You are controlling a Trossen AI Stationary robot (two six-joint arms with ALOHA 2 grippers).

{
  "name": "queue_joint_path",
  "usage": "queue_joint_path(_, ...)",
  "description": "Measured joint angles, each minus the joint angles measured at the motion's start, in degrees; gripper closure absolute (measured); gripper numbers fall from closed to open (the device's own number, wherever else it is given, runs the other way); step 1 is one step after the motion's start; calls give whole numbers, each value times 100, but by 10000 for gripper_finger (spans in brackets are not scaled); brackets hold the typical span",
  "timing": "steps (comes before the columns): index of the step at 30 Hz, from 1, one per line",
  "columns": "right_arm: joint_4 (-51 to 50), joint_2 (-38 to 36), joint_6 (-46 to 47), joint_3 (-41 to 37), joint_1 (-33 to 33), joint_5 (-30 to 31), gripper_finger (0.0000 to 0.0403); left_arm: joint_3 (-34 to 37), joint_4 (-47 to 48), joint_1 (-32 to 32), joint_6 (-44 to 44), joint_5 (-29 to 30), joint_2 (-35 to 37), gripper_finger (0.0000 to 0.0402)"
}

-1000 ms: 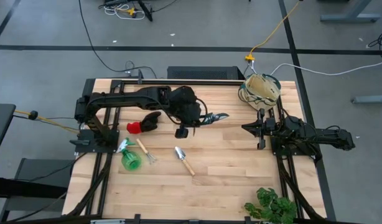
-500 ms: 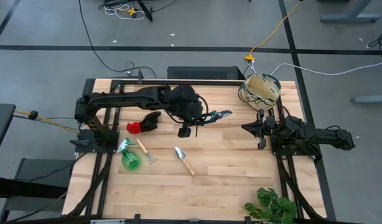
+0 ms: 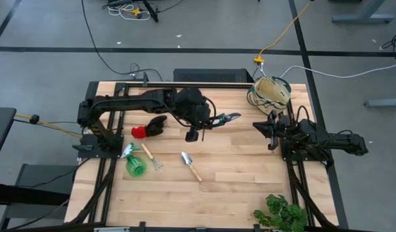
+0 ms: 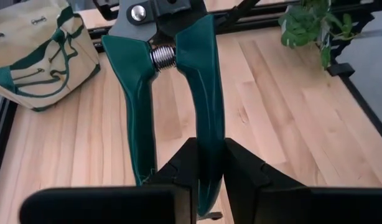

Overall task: Pick & Place Garden tools in Gardening bag
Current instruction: Put the shear scissor into the gardening bag

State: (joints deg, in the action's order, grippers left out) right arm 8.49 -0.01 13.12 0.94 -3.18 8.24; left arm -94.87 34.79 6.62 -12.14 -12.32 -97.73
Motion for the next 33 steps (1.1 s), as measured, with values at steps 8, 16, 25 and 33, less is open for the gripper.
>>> queue_joint_path(8,433,0,27,11,0,189,382,0,-431,34,111,-163,-2,345)
queue_joint_path(16,432,309,-18,622,0,188,382,0,-1007,34,631,-253,23,345)
queue_joint_path(25,399,1530,-298,1582,0,170,382,3,-1422,27,1002,-194,189,345)
queue_joint_path(33,385,2869,-649,2566,4,77,382,2,-1558,27,999,-194,452,345)
